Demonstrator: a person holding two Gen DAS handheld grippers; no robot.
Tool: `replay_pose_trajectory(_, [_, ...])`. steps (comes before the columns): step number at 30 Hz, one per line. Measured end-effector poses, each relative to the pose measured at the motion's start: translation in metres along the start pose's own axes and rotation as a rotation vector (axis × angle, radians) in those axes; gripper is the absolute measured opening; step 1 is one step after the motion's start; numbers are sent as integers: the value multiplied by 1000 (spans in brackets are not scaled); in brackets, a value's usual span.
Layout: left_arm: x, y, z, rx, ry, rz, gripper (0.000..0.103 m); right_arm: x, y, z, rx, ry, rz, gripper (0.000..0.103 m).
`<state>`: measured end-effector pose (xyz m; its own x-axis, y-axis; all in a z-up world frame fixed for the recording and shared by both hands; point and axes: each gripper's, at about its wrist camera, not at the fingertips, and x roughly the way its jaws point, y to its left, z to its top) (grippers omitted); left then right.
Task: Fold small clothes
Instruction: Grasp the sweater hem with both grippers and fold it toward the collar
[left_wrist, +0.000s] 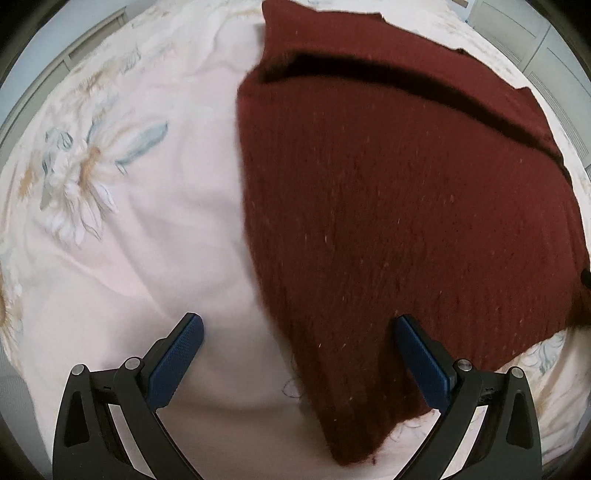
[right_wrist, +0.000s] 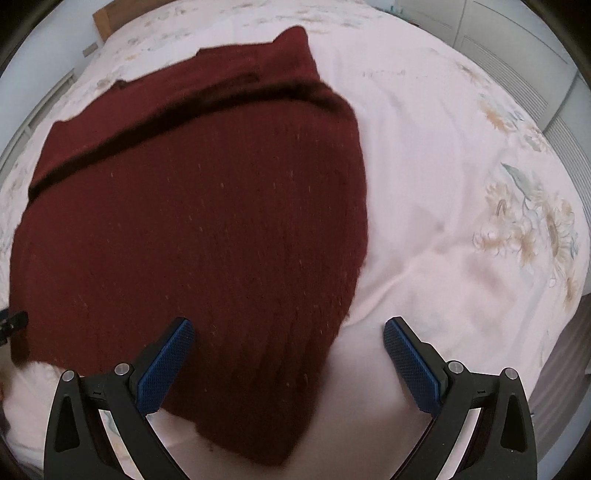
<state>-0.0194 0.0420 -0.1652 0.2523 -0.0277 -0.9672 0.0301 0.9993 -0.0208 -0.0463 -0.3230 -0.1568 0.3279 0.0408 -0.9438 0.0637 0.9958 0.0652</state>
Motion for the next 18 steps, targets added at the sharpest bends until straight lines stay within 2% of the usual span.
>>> replay_pose_trajectory(4, [2,-5,-3,20,-10,5,102,3,0,0,-6,12,6,102])
replay_pose_trajectory(6, [2,-7,-3,32,-4,-21,101,3,3,-1,-10,26,4,102])
replay_pose_trajectory(7, [2,-9,-4,38,-1,-34,98,3,3,-1,-9,31,2,100])
replay_pose_trajectory(8, [0,-11,-4,49,0,-54,90,4,4,-2,-7,38,0,98])
replay_pose_trajectory(9, [-1,-11,-5,53,-3,-64,85,4,5,-2,-7,49,1,90])
replay_pose_trajectory(11, [-7,-14,-6,69,-15,-96,57,6,7,-1,-3,69,17,71])
replay_pose_trajectory(12, [-9,-16,-6,78,-20,-106,50,6,6,-1,6,79,44,56])
replay_pose_trajectory(13, [-11,-18,-7,87,-22,-116,38,5,5,0,18,86,73,42])
replay_pose_trajectory(14, [-14,-21,-7,98,-22,-133,24,5,6,1,24,94,99,36])
replay_pose_trajectory(15, [-16,-23,-6,103,-19,-161,18,4,7,2,29,99,123,24])
replay_pose_trajectory(16, [-17,-25,-6,103,-19,-172,14,2,6,4,36,101,138,17])
replay_pose_trajectory(18, [-21,-27,-5,110,-19,-177,11,-6,6,8,38,88,152,14])
